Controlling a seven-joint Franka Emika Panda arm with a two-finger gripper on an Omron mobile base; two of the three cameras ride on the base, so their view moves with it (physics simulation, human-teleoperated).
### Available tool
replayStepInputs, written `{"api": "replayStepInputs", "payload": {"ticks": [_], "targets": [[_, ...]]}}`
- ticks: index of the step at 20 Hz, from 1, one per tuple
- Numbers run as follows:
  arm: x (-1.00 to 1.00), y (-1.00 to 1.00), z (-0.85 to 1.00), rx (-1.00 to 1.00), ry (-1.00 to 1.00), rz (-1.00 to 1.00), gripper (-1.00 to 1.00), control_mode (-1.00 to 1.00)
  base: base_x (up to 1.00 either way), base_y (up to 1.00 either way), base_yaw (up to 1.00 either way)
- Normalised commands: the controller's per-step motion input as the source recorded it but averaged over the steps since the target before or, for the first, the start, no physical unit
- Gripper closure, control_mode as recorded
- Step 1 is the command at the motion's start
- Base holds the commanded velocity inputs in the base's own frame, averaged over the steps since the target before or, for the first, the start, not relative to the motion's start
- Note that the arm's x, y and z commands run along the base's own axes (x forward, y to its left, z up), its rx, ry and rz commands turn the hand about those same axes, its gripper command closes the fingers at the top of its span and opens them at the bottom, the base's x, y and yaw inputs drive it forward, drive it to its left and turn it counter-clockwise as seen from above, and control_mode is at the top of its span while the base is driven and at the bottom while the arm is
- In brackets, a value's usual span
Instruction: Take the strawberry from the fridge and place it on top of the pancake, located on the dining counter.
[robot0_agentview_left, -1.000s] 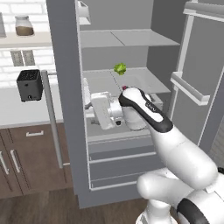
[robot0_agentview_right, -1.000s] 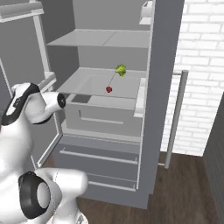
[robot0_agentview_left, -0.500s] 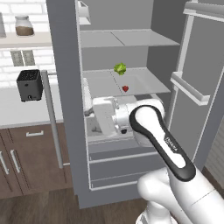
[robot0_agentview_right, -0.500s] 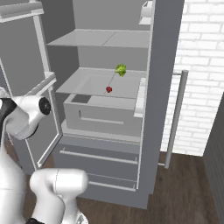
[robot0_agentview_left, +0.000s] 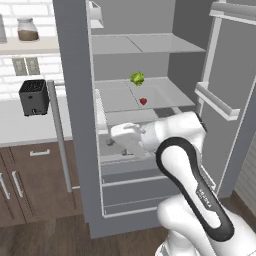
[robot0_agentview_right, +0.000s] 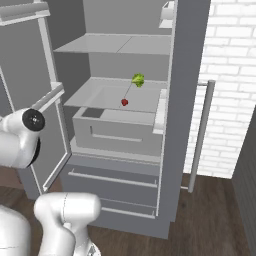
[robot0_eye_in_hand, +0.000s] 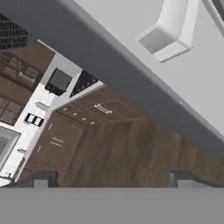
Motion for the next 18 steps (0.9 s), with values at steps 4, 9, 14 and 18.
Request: {"api": "replayStepInputs", "payload": {"ticks": [4, 9, 14, 18], "targets": [[-0.14, -0.85, 0.49, -0.46, -0.21, -0.07, -1.0, -1.0, 0.0, 0.0, 0.0], [-0.06, -0.82, 0.15, -0.48, -0.08, -0.13, -1.0, -1.0, 0.0, 0.0, 0.0], [-0.01, -0.85, -0.11, -0.4, -0.02, -0.16, -1.0, -1.0, 0.0, 0.0, 0.0], [0.0, -0.54, -0.25, -0.06, 0.0, -0.13, -1.0, -1.0, 0.0, 0.0, 0.0]]}}
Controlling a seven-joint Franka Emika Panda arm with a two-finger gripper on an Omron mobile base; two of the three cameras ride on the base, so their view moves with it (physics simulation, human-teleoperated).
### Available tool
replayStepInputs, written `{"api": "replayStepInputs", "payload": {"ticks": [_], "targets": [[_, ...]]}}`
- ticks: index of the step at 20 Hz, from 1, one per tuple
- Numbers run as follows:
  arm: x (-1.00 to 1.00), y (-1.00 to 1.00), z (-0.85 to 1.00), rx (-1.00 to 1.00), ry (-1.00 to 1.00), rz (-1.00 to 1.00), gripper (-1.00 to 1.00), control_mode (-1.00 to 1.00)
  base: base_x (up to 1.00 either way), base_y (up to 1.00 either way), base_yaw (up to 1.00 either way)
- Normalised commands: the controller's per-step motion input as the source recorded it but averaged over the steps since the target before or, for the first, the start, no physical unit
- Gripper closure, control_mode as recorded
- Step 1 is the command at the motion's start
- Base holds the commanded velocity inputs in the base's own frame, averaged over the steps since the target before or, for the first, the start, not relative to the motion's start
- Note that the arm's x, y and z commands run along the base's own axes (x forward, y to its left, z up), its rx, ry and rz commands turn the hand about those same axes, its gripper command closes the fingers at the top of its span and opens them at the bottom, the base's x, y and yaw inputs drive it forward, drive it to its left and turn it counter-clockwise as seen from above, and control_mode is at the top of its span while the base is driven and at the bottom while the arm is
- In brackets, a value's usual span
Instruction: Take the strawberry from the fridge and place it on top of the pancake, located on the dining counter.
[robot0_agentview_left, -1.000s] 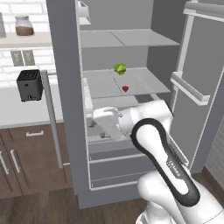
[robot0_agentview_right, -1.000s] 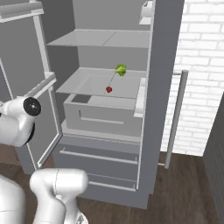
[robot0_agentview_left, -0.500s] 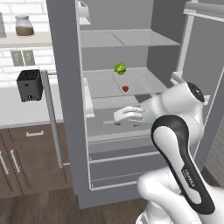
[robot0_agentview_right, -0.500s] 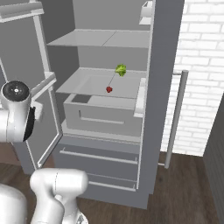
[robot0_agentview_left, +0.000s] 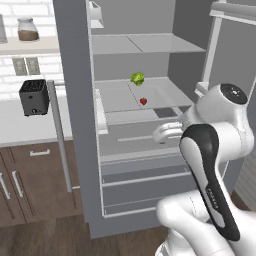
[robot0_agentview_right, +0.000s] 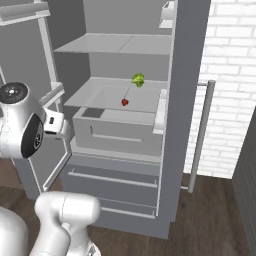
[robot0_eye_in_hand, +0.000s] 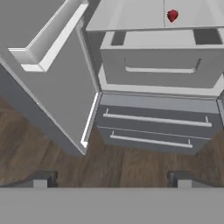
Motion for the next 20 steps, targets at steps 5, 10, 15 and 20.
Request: {"api": "replayStepInputs", "payload": {"ticks": [5, 10, 15, 20], "targets": [[0.0, -0.48, -0.38, 0.0, 0.0, -0.11, -1.0, -1.0, 0.0, 0.0, 0.0], [0.04, -0.13, -0.1, 0.0, 0.0, -0.06, -1.0, 1.0, 0.14, 0.0, -0.04], [0.0, 0.0, 0.0, 0.0, 0.0, 0.0, -1.0, 1.0, 0.8, 0.02, -0.25], [0.0, 0.0, 0.0, 0.0, 0.0, 0.0, -1.0, 1.0, 0.7, 0.03, -0.24]]}}
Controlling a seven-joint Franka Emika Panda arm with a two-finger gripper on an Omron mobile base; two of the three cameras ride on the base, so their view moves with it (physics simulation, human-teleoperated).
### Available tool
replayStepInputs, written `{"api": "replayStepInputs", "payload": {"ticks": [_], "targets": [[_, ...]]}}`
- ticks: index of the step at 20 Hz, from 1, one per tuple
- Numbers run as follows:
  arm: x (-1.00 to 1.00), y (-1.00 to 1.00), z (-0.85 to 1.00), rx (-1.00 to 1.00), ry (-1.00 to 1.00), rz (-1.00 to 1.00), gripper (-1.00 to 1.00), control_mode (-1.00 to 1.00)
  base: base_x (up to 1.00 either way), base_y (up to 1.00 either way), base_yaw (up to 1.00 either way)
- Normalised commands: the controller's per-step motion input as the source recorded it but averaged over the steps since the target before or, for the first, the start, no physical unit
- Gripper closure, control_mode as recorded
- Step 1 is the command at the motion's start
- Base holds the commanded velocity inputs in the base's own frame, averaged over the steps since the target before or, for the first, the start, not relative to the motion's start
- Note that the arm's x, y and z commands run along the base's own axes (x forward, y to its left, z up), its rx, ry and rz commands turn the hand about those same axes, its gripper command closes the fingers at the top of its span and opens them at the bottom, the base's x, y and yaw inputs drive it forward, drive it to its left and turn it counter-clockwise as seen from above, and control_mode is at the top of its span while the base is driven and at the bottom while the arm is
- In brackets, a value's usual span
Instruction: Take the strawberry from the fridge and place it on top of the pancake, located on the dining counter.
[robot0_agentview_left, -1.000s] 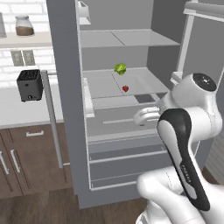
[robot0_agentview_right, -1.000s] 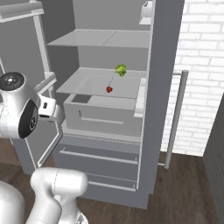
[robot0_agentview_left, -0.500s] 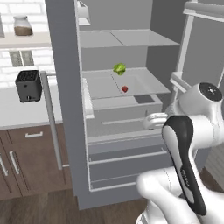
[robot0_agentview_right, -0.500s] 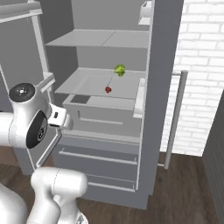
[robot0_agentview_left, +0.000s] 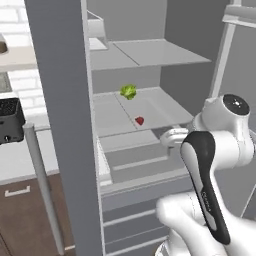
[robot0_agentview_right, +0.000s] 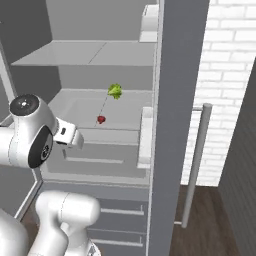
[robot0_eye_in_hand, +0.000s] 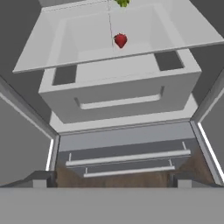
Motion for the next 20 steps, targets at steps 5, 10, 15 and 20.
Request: {"api": "replayStepInputs", "payload": {"ticks": [5, 10, 15, 20], "targets": [[0.0, 0.0, 0.0, 0.0, 0.0, 0.0, -1.0, 1.0, 0.75, 0.03, 0.09], [0.0, 0.0, 0.0, 0.0, 0.0, 0.0, -1.0, 1.0, 0.7, -0.21, 0.28], [0.35, -0.02, 0.0, 0.0, 0.0, 0.01, -1.0, -1.0, 0.41, -0.12, 0.13], [0.99, -0.06, -0.02, 0.0, 0.02, -0.02, -1.0, -1.0, 0.0, 0.0, 0.0]]}}
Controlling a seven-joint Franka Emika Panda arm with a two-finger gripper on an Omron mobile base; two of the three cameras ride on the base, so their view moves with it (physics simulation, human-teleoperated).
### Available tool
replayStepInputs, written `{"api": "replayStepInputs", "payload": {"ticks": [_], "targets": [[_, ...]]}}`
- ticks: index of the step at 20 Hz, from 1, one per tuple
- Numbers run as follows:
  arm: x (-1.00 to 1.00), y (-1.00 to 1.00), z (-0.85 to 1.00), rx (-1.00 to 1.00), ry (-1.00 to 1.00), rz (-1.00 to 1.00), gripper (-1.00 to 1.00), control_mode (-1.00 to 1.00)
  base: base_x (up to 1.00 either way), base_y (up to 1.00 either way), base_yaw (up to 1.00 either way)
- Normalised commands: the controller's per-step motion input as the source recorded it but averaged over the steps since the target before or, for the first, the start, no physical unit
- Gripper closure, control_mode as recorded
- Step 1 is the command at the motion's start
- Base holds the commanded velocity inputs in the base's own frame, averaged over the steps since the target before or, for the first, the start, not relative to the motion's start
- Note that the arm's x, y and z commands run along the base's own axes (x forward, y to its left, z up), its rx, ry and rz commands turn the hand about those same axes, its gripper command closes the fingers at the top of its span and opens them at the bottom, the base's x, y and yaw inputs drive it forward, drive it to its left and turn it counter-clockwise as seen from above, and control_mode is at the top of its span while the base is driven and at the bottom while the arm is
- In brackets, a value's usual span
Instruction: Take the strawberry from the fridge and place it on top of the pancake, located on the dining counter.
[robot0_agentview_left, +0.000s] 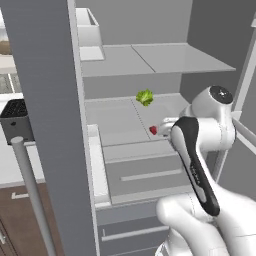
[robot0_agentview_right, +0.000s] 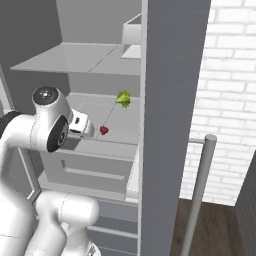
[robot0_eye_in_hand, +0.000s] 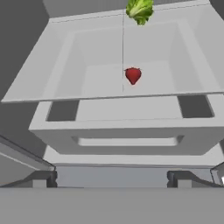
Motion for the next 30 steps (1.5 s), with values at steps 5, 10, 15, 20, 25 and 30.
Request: {"api": "replayStepInputs", "payload": {"ticks": [5, 10, 15, 20, 25, 30], "targets": [[0.87, -0.12, -0.28, -0.02, 0.04, -0.04, -1.0, -1.0, 0.0, 0.0, 0.0], [0.71, -0.28, -0.52, -0.02, 0.06, -0.06, -1.0, -1.0, 0.0, 0.0, 0.0], [0.55, 0.01, -0.39, -0.03, 0.0, -0.02, -1.0, -1.0, 0.0, 0.0, 0.0], [0.5, 0.0, -0.44, -0.04, 0.0, 0.0, -1.0, -1.0, 0.0, 0.0, 0.0], [0.47, 0.0, -0.26, -0.02, 0.03, 0.0, -1.0, -1.0, 0.0, 0.0, 0.0], [0.47, 0.0, -0.14, 0.0, 0.04, 0.0, -1.0, -1.0, 0.0, 0.0, 0.0]]}}
